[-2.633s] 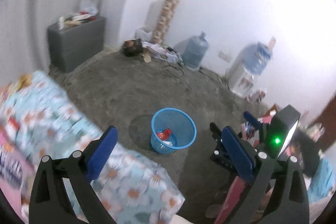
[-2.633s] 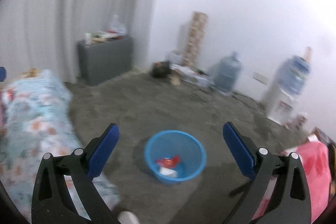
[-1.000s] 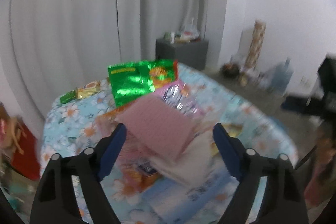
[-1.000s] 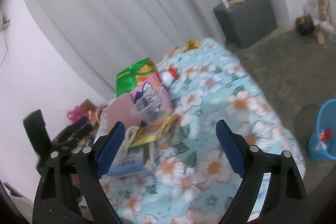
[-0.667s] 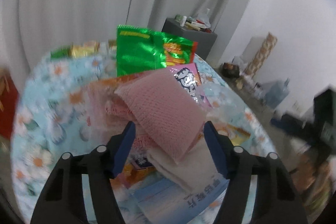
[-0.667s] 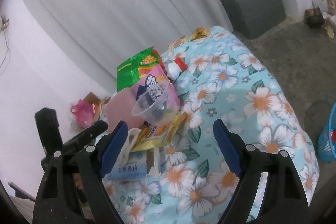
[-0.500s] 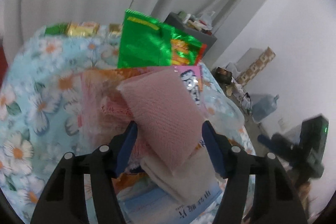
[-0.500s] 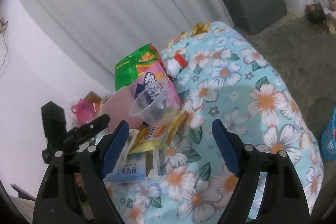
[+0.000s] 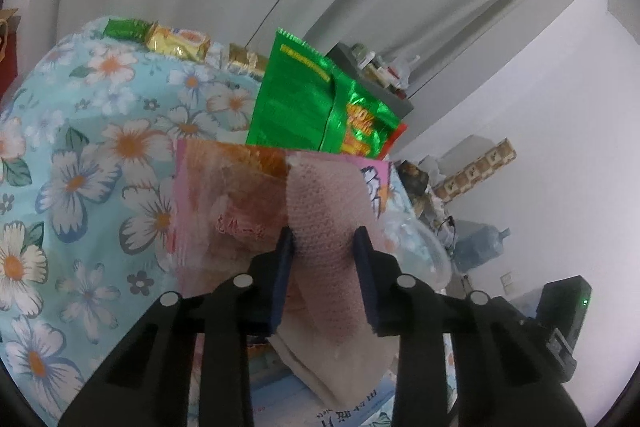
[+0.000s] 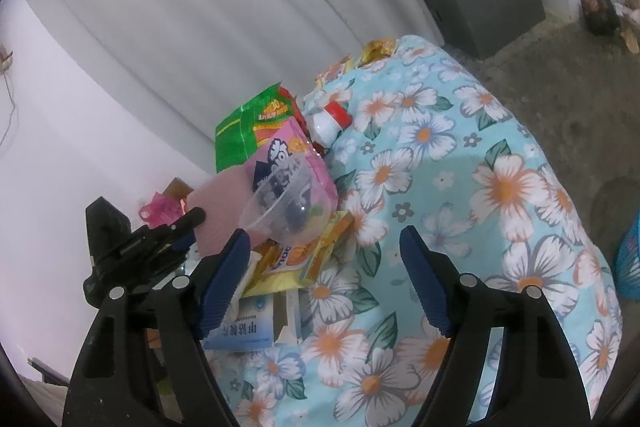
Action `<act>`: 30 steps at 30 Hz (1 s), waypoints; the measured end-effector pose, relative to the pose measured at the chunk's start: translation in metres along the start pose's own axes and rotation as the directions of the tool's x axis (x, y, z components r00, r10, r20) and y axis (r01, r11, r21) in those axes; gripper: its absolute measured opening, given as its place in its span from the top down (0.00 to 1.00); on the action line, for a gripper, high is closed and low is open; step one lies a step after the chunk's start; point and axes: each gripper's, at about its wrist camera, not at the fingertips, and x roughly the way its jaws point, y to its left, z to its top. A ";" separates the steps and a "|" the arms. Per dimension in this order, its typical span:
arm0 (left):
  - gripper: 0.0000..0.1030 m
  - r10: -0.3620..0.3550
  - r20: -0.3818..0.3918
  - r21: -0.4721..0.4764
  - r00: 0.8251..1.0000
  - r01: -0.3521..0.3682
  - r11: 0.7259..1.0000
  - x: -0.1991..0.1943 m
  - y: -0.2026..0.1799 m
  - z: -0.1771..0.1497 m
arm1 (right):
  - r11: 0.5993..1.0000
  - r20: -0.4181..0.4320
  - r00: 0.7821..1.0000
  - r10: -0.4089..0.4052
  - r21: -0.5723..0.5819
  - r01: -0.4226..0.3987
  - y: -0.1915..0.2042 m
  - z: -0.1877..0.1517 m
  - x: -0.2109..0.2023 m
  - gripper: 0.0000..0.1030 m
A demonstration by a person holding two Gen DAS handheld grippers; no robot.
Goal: Collect trash
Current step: 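Grasp the pink mesh sponge with the left tool while the right tool grasps the clear plastic cup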
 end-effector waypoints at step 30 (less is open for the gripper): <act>0.73 -0.006 0.260 0.221 0.966 -0.054 0.974 -0.064 -0.040 -0.002 | 0.998 -0.101 0.995 -0.012 -0.063 0.006 0.043 0.050 0.081 0.52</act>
